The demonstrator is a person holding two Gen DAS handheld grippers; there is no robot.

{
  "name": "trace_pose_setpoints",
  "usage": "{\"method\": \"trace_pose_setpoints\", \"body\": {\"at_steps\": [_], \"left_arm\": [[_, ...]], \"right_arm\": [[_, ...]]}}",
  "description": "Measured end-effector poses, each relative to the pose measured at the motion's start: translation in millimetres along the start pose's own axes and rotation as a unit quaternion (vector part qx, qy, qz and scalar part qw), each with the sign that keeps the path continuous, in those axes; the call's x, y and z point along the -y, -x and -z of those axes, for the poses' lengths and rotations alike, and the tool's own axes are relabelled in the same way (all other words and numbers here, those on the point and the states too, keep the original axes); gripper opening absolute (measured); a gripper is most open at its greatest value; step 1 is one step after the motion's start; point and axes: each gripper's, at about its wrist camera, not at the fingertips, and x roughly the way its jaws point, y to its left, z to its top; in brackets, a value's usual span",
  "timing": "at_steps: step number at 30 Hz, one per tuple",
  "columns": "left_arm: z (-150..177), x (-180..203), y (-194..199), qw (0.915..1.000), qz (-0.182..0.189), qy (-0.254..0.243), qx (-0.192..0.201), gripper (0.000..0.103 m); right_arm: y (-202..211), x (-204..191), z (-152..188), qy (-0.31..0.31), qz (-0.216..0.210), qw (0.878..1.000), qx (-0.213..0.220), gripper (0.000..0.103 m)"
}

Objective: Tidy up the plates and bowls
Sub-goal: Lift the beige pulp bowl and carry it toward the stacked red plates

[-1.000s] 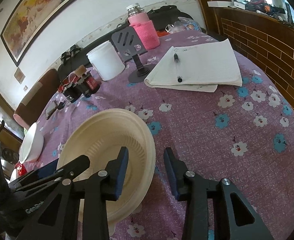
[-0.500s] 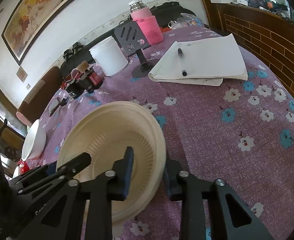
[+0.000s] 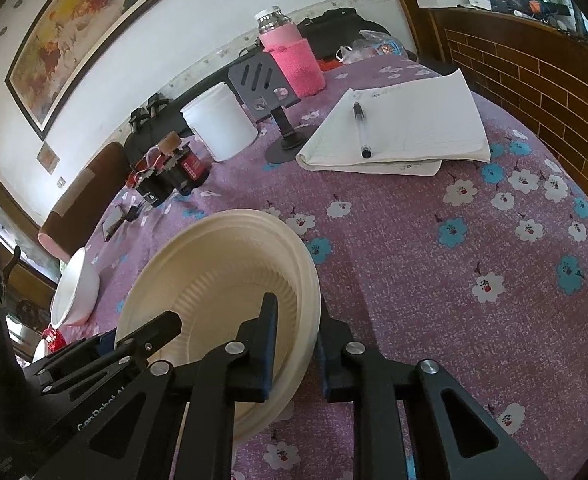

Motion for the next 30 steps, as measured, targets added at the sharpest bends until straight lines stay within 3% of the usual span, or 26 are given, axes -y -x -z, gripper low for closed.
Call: {"method": "trace_pose_setpoints", "body": {"at_steps": [30], "left_arm": [[7.8, -7.5, 20.7, 0.9998, -0.006, 0.001, 0.018, 0.026]], "right_arm": [[4.0, -9.1, 3.7, 0.010, -0.026, 1.000, 0.012, 0.017]]}}
